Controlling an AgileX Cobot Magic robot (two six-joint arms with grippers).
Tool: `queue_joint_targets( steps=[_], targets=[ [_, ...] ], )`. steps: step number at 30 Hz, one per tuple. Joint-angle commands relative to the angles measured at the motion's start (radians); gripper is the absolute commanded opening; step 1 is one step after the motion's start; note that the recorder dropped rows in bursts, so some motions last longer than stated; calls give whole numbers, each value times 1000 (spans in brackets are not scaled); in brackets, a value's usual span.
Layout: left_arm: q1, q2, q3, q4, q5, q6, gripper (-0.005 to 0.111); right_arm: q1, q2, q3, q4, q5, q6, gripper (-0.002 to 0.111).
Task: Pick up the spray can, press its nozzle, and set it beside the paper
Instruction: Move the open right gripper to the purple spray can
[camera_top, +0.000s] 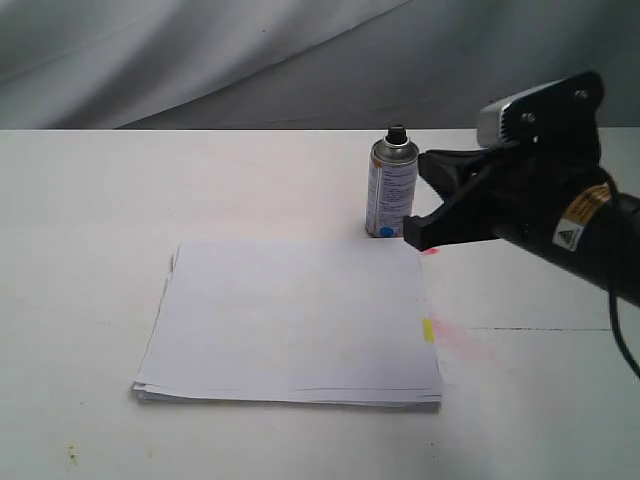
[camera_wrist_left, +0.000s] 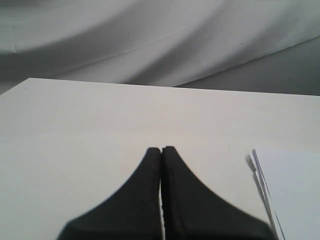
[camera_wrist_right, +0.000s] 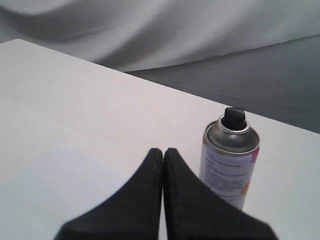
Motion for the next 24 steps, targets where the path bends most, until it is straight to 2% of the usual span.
queue_joint_targets(
  steps=[1,15,24],
  targets=[
    [2,-5,5,-2,-2,-3,0,-9,142,-4,13,-156,-32,0],
    [2,-5,5,-2,-2,-3,0,-25,539,-4,150,-617,-88,0],
    [2,-5,5,-2,-2,-3,0,-25,577,-4,181,-648,-105,0]
  ],
)
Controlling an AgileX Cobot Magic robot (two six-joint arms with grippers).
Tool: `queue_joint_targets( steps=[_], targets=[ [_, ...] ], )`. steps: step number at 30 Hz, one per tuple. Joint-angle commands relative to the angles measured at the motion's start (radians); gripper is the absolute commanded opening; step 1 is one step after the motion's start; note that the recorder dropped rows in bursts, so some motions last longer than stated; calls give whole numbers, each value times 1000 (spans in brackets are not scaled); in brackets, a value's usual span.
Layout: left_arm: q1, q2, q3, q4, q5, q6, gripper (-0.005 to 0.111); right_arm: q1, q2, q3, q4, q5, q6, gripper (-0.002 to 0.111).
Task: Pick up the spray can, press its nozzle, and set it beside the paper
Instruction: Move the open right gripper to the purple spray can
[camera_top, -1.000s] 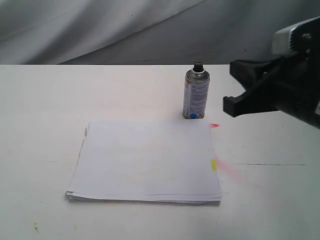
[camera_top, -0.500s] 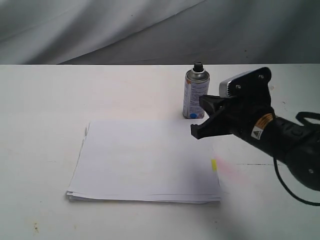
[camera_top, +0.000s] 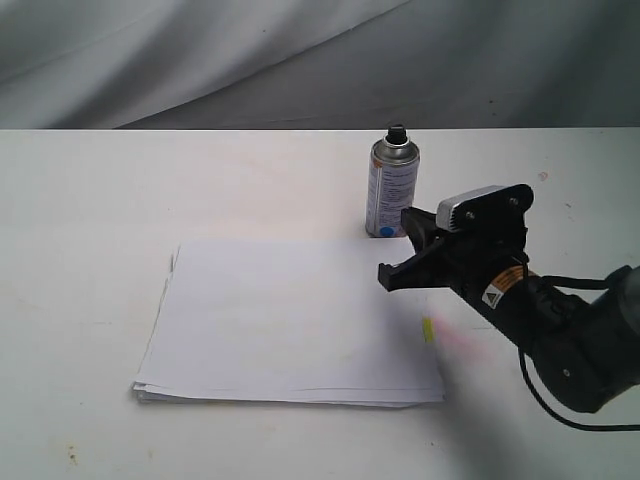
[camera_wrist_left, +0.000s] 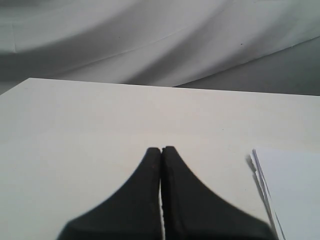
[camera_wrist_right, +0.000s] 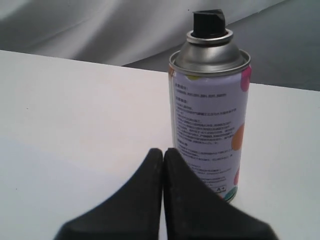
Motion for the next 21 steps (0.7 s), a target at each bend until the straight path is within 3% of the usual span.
queue_joint_targets(
  steps=[1,5,13,16,21],
  targets=[
    [2,-5,5,-2,-2,-3,0,-3,7,0,22,-17,-38,0],
    [2,-5,5,-2,-2,-3,0,-3,9,0,40,-10,-90,12],
    [2,-5,5,-2,-2,-3,0,-3,9,0,52,-6,-125,76],
    [2,-5,5,-2,-2,-3,0,-3,9,0,63,17,-125,85],
    [2,-5,5,-2,-2,-3,0,-3,9,0,80,34,-125,85]
  ],
)
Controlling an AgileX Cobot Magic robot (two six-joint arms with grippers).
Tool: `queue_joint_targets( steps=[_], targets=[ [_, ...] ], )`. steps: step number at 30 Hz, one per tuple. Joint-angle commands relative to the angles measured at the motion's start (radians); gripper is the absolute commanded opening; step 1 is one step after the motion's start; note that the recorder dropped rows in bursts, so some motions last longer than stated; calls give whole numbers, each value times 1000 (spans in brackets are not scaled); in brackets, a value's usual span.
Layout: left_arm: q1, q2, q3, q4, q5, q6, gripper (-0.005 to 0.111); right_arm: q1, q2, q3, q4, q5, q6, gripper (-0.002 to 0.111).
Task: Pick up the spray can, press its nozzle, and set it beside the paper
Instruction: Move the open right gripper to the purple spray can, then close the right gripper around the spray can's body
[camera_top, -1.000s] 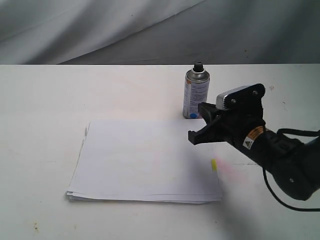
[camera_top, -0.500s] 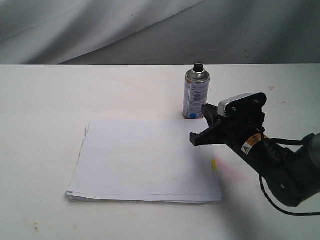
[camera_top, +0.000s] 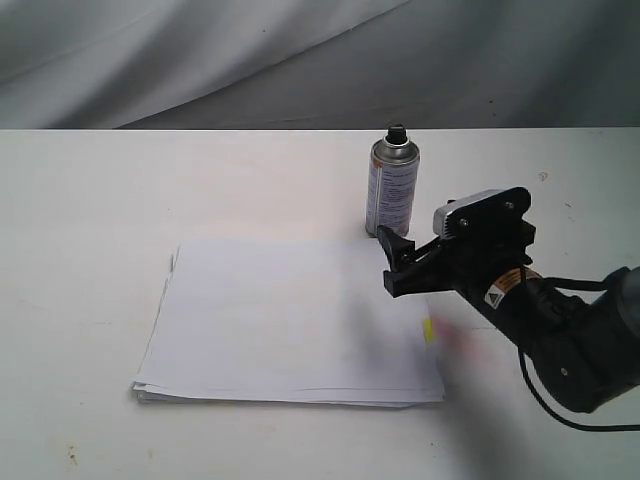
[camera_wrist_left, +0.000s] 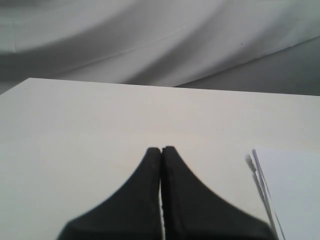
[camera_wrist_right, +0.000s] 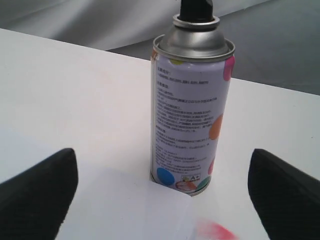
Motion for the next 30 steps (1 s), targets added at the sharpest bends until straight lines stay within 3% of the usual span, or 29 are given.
queue_joint_targets(
  steps=[1,17,30],
  targets=[
    [2,-5,5,-2,-2,-3,0,-3,0,0,38,8,-10,85],
    [2,-5,5,-2,-2,-3,0,-1,8,-104,56,77,-29,85],
    [2,-5,5,-2,-2,-3,0,-1,150,-245,110,91,-29,85]
  ],
)
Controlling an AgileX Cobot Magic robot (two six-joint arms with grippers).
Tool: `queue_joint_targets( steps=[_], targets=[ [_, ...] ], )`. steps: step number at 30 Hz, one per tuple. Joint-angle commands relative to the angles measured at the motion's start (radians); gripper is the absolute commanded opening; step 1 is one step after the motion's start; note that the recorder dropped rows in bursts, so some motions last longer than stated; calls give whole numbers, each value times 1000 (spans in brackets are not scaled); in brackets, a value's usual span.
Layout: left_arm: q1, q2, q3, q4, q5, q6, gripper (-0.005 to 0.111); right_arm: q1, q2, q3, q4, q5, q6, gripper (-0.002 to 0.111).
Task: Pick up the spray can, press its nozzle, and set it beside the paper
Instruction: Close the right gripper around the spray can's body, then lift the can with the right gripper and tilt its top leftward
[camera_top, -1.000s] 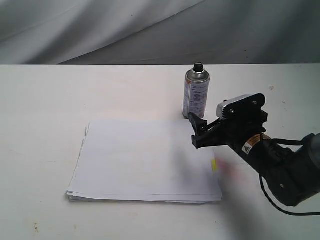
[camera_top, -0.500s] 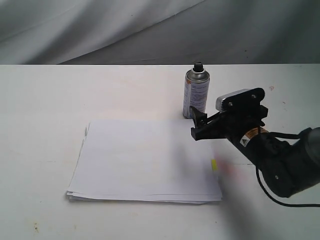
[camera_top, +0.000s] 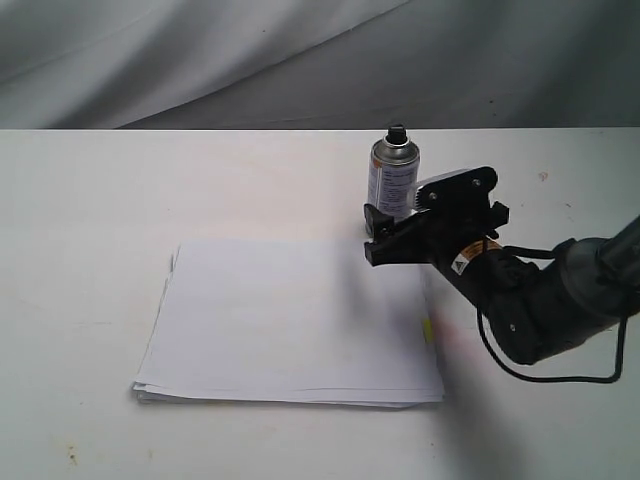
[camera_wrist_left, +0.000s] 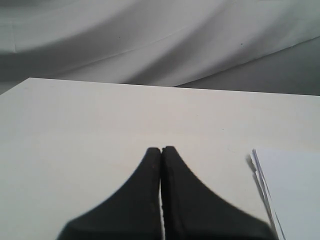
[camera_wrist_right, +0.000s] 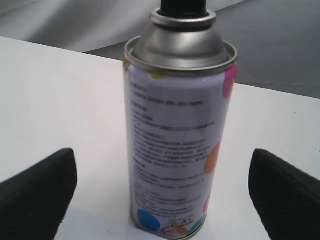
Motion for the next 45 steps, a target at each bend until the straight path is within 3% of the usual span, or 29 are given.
queue_joint_targets(
  steps=[1,23,25,27,30,32,39,45],
  targets=[
    [2,-5,5,-2,-2,-3,0,-1,36,-45,46,-2,-6,85],
    [2,-5,5,-2,-2,-3,0,-1,139,-179,38,6,5,80],
    [2,-5,5,-2,-2,-3,0,-1,139,-179,41,-5,5,73],
    [2,-5,5,-2,-2,-3,0,-3,139,-179,46,-5,5,59],
    [2,-5,5,-2,-2,-3,0,-3,139,-179,46,0,5,20],
    [2,-5,5,-2,-2,-3,0,-3,139,-179,46,0,5,2],
    [2,-5,5,-2,-2,-3,0,-3,54,-177,46,59,-53,0],
    [2,-5,5,-2,-2,-3,0,-3,-139,-177,48,356,-155,0]
  ],
)
